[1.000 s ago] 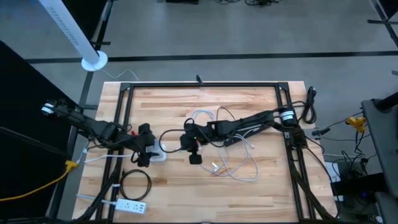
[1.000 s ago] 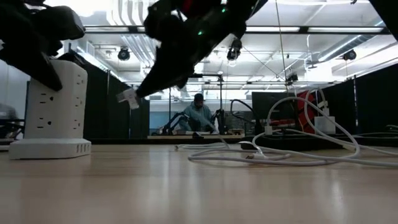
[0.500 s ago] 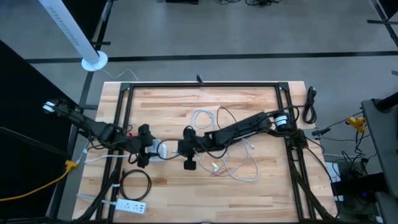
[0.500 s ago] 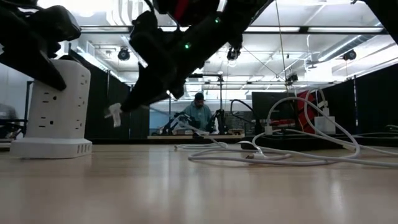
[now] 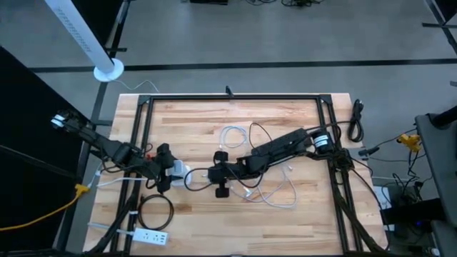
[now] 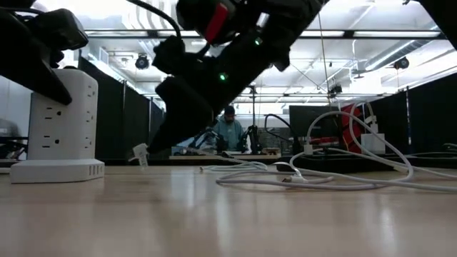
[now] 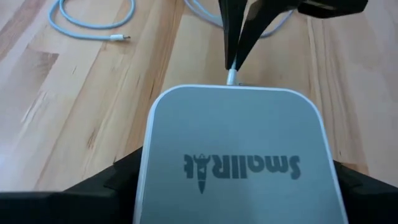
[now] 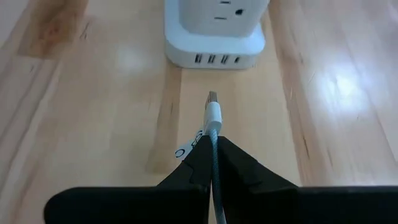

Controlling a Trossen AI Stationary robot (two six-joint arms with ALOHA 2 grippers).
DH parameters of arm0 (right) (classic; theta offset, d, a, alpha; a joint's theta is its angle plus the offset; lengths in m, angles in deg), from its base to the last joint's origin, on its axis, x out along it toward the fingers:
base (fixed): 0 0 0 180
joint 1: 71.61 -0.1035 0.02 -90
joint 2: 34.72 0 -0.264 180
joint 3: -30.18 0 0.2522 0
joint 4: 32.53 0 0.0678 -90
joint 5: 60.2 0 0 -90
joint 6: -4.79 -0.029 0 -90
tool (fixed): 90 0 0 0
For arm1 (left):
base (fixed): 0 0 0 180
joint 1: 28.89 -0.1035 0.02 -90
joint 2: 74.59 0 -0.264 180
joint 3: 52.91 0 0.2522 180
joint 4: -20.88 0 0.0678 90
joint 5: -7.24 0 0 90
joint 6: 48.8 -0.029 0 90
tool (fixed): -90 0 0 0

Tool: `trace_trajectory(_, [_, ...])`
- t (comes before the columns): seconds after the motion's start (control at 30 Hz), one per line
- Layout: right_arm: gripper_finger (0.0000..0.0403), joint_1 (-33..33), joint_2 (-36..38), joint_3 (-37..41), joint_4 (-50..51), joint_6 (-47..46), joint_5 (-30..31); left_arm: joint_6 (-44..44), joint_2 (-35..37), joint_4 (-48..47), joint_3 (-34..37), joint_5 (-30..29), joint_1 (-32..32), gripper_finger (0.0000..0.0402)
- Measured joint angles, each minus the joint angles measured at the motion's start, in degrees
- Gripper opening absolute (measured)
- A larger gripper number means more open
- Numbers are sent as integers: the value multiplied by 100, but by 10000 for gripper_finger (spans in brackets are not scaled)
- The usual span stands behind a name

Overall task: Insert USB
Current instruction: Insert the white charger cable into the top white outlet extension

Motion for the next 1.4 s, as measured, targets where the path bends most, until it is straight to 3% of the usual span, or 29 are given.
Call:
trace_trajectory(0.43, [0, -152, 21, 279, -687, -161, 103, -596, -13, 56, -49, 142, -11, 277])
trace_trajectory(0.57, [0, -128, -54, 274, -1270, -82, -59, -648, -28, -16, -171, 292, -11, 277])
trace_trajectory(1.07, [0, -49, -147, 367, -1680, -57, -443, -1010, -28, 213, -260, 1020, 2, 277])
trace_trajectory(1.4, [0, -223, -681, 127, -2101, -634, -480, -1116, -56, 207, -262, 1100, 4, 277])
